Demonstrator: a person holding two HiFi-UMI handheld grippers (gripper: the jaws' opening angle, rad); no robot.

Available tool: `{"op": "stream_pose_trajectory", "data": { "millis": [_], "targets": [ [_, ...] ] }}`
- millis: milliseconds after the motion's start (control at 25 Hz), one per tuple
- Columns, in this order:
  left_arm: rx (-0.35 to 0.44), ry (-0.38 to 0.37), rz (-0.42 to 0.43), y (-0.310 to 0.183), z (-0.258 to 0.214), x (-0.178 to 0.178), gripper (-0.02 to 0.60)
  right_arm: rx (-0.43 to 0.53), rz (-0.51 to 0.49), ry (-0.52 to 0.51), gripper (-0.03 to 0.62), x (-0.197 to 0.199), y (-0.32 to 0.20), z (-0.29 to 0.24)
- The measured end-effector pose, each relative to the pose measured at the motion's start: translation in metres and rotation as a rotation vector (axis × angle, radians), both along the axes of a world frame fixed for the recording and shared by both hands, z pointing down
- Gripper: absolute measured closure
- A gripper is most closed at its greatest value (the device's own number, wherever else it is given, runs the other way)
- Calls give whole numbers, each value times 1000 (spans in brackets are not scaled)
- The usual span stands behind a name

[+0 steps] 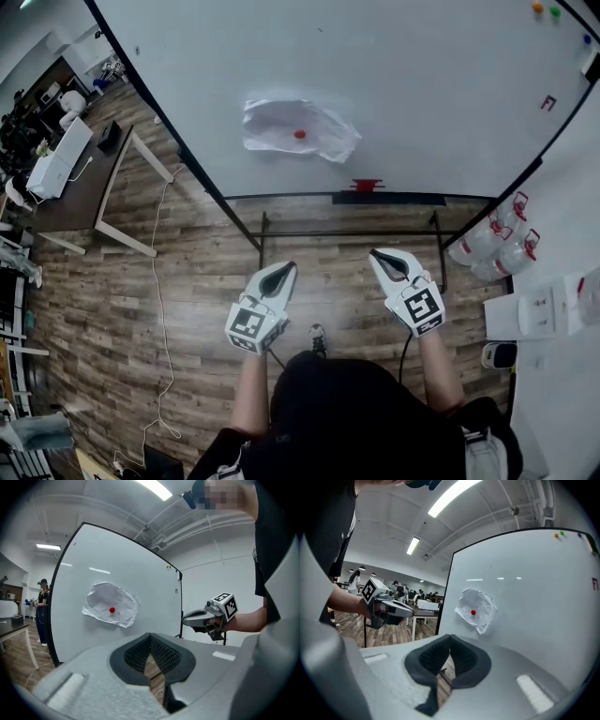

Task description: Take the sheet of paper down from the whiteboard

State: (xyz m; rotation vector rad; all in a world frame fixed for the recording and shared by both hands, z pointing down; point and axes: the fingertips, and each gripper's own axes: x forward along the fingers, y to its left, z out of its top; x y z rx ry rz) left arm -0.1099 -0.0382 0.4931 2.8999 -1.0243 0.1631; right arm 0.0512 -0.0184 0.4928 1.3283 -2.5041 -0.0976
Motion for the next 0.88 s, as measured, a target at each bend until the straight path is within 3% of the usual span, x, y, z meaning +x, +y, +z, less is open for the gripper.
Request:
{"op": "stream_pose_trajectory", "data": {
  "millis": [880],
  "targets": [
    [26, -3, 65, -75, -4, -22, 571, 9, 75, -12, 591, -23, -69, 2]
  ]
}}
